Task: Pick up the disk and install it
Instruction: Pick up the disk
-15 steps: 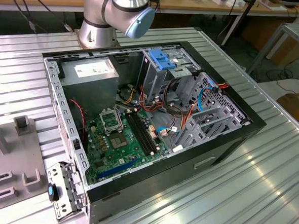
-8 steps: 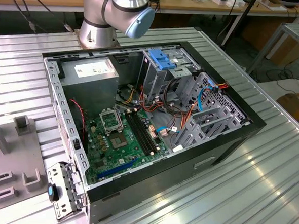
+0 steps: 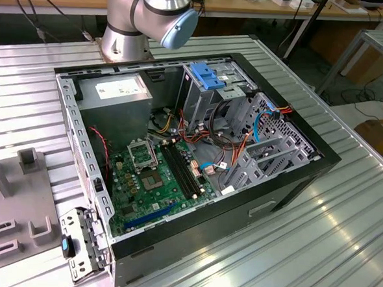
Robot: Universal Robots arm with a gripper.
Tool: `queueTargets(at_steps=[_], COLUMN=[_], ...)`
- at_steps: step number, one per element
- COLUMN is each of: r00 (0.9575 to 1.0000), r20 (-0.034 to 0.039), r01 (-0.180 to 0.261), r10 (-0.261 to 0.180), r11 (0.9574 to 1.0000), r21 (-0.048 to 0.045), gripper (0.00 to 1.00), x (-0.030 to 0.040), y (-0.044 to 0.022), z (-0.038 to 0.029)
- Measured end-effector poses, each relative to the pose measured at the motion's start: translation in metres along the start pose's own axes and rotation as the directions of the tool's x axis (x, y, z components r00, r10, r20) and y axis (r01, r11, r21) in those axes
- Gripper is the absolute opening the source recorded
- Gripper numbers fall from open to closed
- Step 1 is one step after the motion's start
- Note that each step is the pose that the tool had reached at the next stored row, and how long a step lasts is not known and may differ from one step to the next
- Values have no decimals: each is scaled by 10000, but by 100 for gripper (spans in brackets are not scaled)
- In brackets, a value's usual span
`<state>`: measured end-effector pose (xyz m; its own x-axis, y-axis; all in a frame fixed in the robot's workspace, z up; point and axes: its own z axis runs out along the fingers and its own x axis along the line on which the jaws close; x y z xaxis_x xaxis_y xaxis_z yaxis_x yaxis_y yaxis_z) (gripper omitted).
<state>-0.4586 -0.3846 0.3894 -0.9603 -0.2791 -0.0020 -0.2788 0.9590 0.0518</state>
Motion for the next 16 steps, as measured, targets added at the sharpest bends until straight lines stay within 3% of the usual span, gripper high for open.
queueTargets(at_steps=[2, 4, 5, 6, 7, 8, 10, 12, 13, 14, 15, 16], r00=[9991, 9922, 9809, 9745, 9623, 9424, 9158, 9022, 8889, 8808, 8622, 8530], r20=[-22, -63, -99, -115, -140, -172, -207, -222, -237, -229, -218, -211], r01=[435, 1248, 1942, 2240, 2718, 3341, 4010, 4308, 4576, 4729, 5061, 5216], r10=[-435, -1248, -1943, -2240, -2718, -3341, -4010, -4308, -4576, -4729, -5061, -5215], r11=[9991, 9922, 9810, 9746, 9624, 9425, 9161, 9025, 8892, 8811, 8624, 8532], r21=[-2, -7, -14, -18, -26, -36, -50, -54, -57, -46, -22, -8], gripper=[11, 11, 11, 11, 11, 11, 11, 11, 11, 11, 11, 11], x=[0, 0, 0, 0, 0, 0, 0, 0, -1, -1, -2, -2], y=[0, 0, -1, -1, -1, -1, -2, -2, -3, -3, -4, -4], z=[0, 3, 8, 11, 16, 21, 28, 35, 45, 63, 88, 96])
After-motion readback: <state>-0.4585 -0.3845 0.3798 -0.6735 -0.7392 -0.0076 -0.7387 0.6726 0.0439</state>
